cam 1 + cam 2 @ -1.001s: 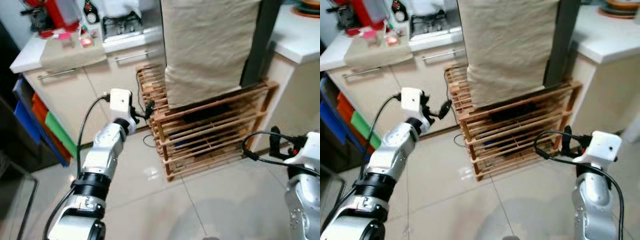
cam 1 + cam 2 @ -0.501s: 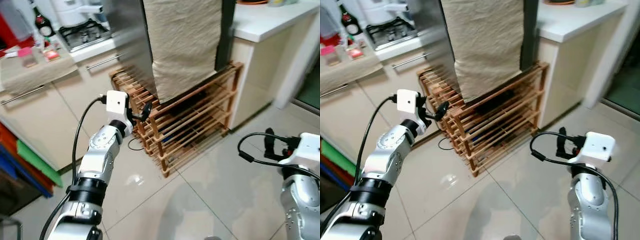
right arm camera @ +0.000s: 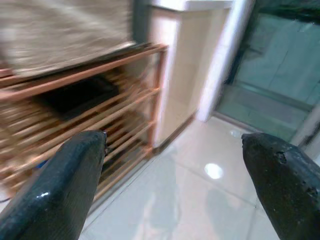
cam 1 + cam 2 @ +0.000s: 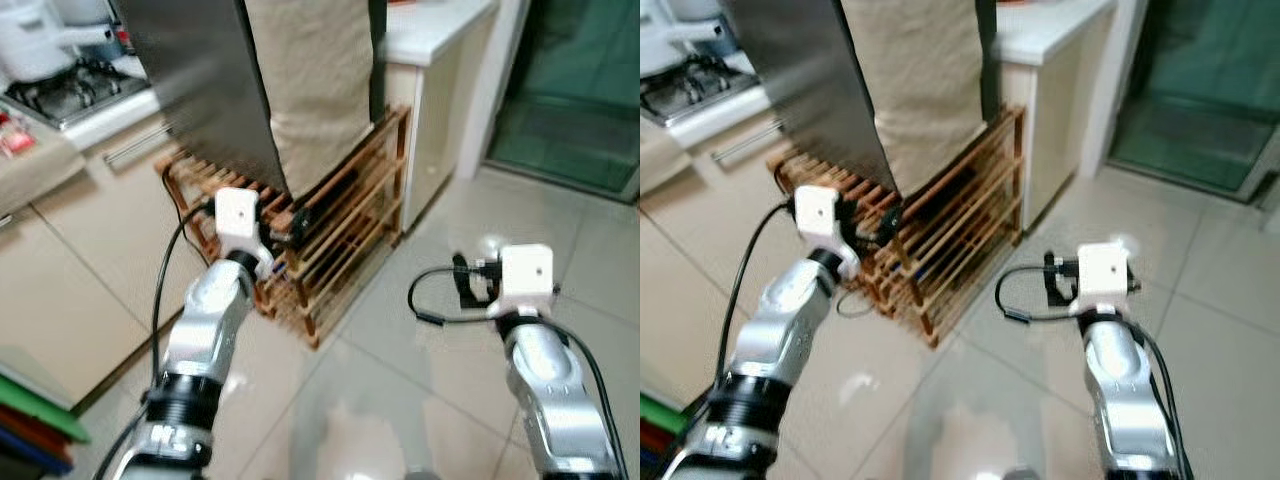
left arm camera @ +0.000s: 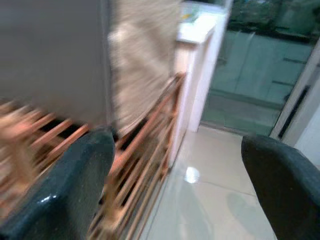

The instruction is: Restocking fridge

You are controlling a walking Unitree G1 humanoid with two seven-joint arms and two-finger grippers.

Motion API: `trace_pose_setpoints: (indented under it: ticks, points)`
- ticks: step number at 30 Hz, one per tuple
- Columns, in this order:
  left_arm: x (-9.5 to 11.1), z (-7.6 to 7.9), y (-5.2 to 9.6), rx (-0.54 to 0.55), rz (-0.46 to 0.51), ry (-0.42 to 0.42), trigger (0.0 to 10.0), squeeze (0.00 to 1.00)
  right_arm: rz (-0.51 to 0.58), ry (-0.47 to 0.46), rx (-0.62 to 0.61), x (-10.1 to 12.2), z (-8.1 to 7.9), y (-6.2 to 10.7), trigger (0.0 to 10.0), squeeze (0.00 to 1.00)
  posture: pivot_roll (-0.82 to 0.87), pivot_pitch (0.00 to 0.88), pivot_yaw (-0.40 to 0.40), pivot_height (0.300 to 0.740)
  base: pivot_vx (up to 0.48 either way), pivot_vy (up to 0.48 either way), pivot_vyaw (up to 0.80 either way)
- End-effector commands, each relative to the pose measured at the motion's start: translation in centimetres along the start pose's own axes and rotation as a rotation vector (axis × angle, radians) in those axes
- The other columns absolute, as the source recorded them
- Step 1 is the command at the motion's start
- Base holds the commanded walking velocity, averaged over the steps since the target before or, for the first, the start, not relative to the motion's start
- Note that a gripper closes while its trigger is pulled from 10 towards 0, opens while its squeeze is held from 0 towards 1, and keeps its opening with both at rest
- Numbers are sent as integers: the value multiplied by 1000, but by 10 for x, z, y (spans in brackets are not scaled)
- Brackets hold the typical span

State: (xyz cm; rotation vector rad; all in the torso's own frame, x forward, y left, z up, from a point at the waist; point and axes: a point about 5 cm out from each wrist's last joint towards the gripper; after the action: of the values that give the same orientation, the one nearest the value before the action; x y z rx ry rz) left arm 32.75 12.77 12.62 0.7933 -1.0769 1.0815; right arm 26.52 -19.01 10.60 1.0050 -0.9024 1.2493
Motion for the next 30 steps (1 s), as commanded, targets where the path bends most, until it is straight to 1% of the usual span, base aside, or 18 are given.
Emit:
trace_pose_setpoints:
  ticks: [1, 3, 5, 8, 11, 14, 22, 28, 29, 30]
  points:
    - [6, 0, -3, 17, 16, -7, 10000, 0, 2, 16, -2, 1, 2, -2, 10000, 0, -177, 0, 97, 740, 480, 0, 0]
    - [5, -1, -4, 38, 25, 11, 10000, 0, 9, 27, -10, 4, -1, -4, 10000, 0, -182, 0, 100, 740, 480, 0, 0]
    - [5, 0, -5, 41, 29, 29, 10000, 0, 20, 15, 3, 7, -4, -4, 10000, 0, -183, 0, 100, 740, 480, 0, 0]
    - [8, 0, -6, 46, 38, 35, 10000, 0, 36, 1, 20, 9, -9, -4, 10000, 0, -183, 0, 100, 740, 476, 0, 0]
    - [9, 1, -7, 45, 41, 37, 10000, 0, 39, -3, 28, 9, -10, -4, 10000, 0, -185, 0, 101, 740, 466, 0, 0]
    - [12, 8, -10, 1, 51, 22, 10000, 0, 40, -2, 28, 8, -10, -4, 10000, 0, -184, 0, 102, 740, 474, 0, 0]
    - [13, 15, -12, -45, 52, -1, 10000, 0, 35, 4, 22, 6, -11, -5, 10000, 0, -185, 0, 109, 740, 480, 0, 0]
    - [16, 19, -13, -71, 63, 4, 10000, 0, 40, -11, 24, 5, -12, -5, 10000, 0, -185, 0, 115, 740, 480, 0, -769]
    - [18, 20, -13, -82, 72, 5, 10000, 0, 64, -23, 34, 7, -13, -4, 10000, 0, -185, 0, 117, 740, 480, 0, 0]
    - [18, 20, -13, -82, 72, 5, 10000, 0, 64, -23, 34, 7, -13, -4, 10000, 0, -185, 0, 117, 740, 480, 0, 0]
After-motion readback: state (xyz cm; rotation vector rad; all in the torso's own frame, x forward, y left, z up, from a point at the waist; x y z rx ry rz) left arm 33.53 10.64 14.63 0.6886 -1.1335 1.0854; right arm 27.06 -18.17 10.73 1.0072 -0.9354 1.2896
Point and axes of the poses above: a point about 5 cm out from each wrist's last joint towards the gripper, its own y axis pointing back from the gripper into the wrist, its own x axis along the axis of the wrist's last joint, z = x × y, and after that the axes turned 9 degrees about y, right-handed
